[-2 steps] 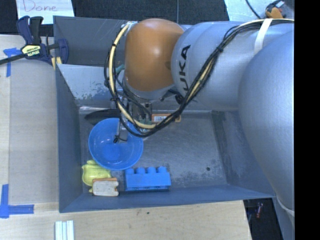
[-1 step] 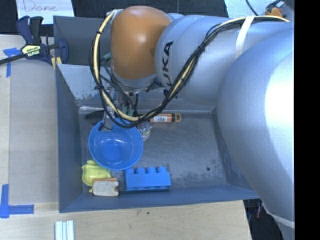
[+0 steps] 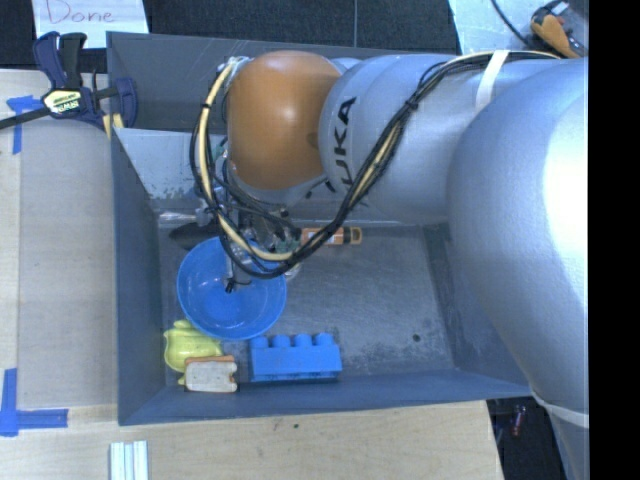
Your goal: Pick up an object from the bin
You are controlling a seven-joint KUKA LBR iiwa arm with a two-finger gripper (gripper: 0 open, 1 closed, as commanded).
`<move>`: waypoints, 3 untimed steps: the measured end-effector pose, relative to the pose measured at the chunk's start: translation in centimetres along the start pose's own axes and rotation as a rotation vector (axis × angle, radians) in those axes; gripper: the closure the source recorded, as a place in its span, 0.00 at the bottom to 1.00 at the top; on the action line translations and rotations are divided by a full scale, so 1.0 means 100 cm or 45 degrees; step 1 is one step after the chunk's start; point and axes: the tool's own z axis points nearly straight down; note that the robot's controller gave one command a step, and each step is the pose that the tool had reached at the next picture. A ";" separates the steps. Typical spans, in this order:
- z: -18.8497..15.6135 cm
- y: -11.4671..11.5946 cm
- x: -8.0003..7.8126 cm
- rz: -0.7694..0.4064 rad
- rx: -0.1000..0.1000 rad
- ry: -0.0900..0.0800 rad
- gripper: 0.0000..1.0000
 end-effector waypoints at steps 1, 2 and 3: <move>0.012 0.005 0.012 -0.006 0.000 -0.005 0.00; 0.036 0.008 0.025 0.009 -0.002 -0.013 0.00; 0.072 0.037 0.028 -0.017 0.000 -0.029 1.00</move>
Offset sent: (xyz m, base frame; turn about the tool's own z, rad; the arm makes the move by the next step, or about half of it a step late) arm -0.0442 -0.0067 -0.0754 0.0791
